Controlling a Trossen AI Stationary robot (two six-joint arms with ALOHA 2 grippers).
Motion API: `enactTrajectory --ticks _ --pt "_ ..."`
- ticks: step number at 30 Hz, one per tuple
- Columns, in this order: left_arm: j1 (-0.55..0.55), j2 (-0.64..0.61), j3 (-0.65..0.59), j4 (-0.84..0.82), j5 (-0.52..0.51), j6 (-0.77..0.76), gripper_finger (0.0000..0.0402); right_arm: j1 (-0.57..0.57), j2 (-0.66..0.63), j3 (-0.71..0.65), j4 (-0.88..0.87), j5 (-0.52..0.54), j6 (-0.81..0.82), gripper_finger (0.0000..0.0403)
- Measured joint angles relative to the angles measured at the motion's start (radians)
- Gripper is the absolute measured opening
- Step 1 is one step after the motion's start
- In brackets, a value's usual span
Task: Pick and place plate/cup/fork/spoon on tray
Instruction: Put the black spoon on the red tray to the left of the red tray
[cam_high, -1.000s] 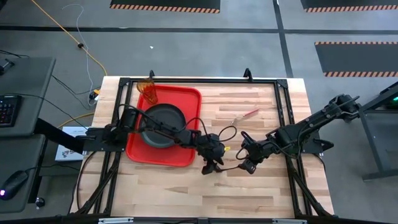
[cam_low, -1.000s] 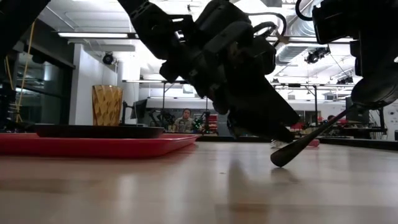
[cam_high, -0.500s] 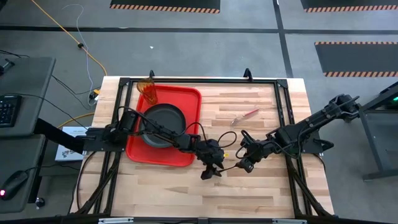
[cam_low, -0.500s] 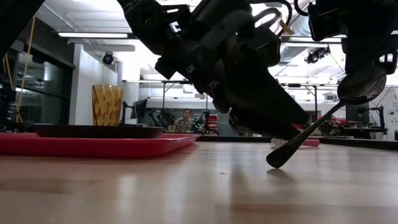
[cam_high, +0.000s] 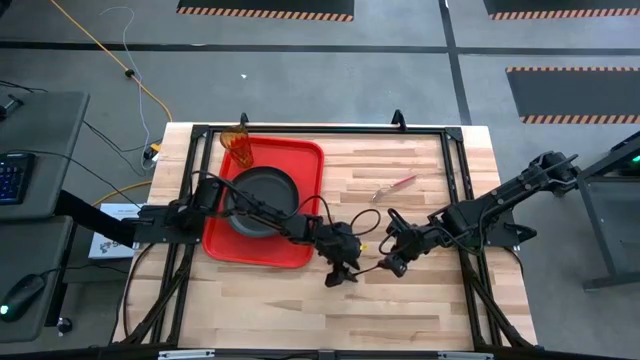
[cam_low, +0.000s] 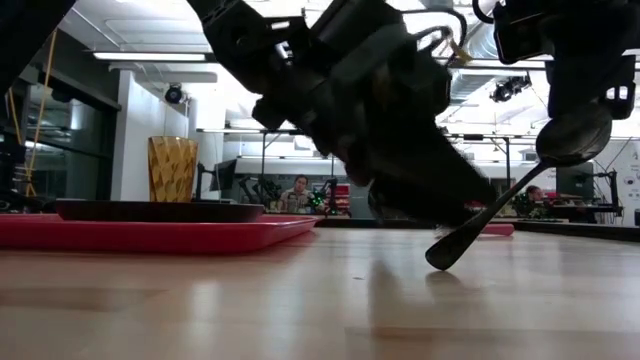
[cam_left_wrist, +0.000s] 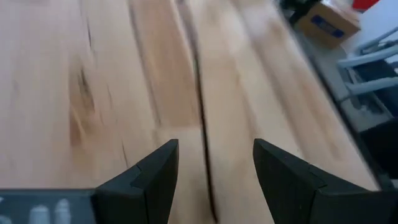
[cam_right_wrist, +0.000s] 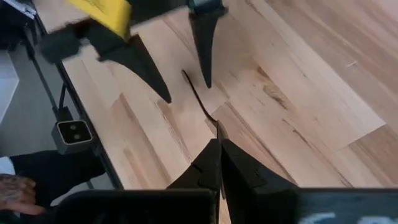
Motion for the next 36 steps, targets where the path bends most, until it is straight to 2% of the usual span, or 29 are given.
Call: enactTrajectory --ticks 6,9,11,14,16,18,20,28,32,36 --pt "-0.003 0.046 0.003 0.03 0.005 -0.094 0.0197 0.0 0.0 0.0 0.005 0.008 0.0 0.0" --pt "-0.004 0.048 0.003 0.033 -0.003 -0.102 0.0184 0.0 0.0 0.0 0.005 0.008 0.0 0.0" --pt "-0.003 0.046 0.002 0.036 -0.003 -0.093 0.016 0.0 0.0 0.0 0.005 0.008 0.0 0.0" --pt "0.008 0.037 -0.001 0.023 0.011 -0.092 0.0099 0.0 0.0 0.0 0.005 0.007 0.003 0.0" --pt "0.023 0.037 -0.001 0.022 0.049 -0.089 0.0044 0.0 0.0 0.0 0.005 0.007 0.003 0.0" --pt "0.046 0.03 -0.001 0.003 0.112 -0.094 0.0012 0.0 0.0 0.0 0.005 0.007 0.002 0.0" --pt "0.066 0.022 -0.001 -0.029 0.14 -0.09 0.0012 0.0 0.0 0.0 0.004 0.007 0.0 0.0" --pt "0.16 -0.114 -0.002 -0.408 0.15 0.1 0.0003 -0.009 -0.023 0.0 -0.013 0.018 0.035 0.0011" --pt "0.2 -0.17 -0.004 -0.557 0.145 0.144 0.0002 -0.037 -0.076 0.0 -0.045 0.056 0.038 0.0048" --pt "0.24 -0.292 -0.097 -0.546 0.104 0.109 0.0002 -0.054 -0.129 0.0 -0.065 0.137 0.038 0.0109"
